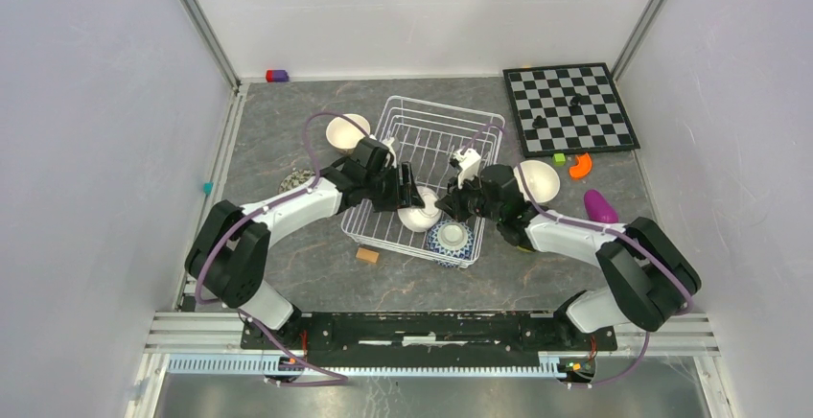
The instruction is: Unload the bowls from the dish rack
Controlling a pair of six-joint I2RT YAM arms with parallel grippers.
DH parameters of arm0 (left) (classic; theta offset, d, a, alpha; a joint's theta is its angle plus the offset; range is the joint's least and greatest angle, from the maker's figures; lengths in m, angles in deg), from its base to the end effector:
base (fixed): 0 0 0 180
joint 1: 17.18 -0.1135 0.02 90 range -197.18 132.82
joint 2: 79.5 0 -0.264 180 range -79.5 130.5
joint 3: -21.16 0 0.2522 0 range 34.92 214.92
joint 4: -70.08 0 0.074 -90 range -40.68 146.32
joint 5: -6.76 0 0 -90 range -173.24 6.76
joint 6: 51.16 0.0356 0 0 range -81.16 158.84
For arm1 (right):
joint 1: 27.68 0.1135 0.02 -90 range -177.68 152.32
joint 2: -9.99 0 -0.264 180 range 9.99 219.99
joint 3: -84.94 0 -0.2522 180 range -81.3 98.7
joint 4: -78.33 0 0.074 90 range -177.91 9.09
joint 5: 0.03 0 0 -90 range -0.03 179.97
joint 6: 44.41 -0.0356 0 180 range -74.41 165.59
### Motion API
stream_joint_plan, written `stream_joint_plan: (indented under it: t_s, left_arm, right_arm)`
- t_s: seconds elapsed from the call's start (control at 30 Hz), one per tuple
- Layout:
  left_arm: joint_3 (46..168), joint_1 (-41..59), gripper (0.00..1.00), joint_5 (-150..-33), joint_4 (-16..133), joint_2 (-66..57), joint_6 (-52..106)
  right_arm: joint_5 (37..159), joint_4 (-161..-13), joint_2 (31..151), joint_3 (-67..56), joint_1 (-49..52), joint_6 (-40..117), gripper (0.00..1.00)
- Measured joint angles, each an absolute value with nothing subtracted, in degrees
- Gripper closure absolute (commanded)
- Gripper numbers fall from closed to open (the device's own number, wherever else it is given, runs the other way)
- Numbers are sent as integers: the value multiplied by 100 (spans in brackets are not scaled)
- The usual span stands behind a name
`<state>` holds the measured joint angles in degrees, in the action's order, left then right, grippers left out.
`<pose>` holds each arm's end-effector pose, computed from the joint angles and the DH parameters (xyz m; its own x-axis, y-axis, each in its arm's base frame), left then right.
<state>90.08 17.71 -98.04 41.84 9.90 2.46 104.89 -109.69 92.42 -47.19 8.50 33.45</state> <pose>0.2614 -0.1934 0.2078 -0.9063 -0.0671 -0.4173 0.1909 0.8158 -0.5459 0.2286 0.1785 0.1837 -0.5117 -0.1224 -0.8504 -0.6636 0.6850 0.3006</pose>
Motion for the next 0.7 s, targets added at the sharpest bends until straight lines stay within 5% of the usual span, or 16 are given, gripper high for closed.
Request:
stream_joint_plan:
  t_s: [0.33, 0.7]
  left_arm:
    - [8724, 1717, 55, -10169, 4922, 995, 152]
    - [8722, 1662, 90, -10646, 5519, 1097, -123]
  right_arm:
    - [10382, -11008, 9011, -4968, 850, 3337, 73]
    - [10235, -10753, 8678, -5123, 813, 3363, 64]
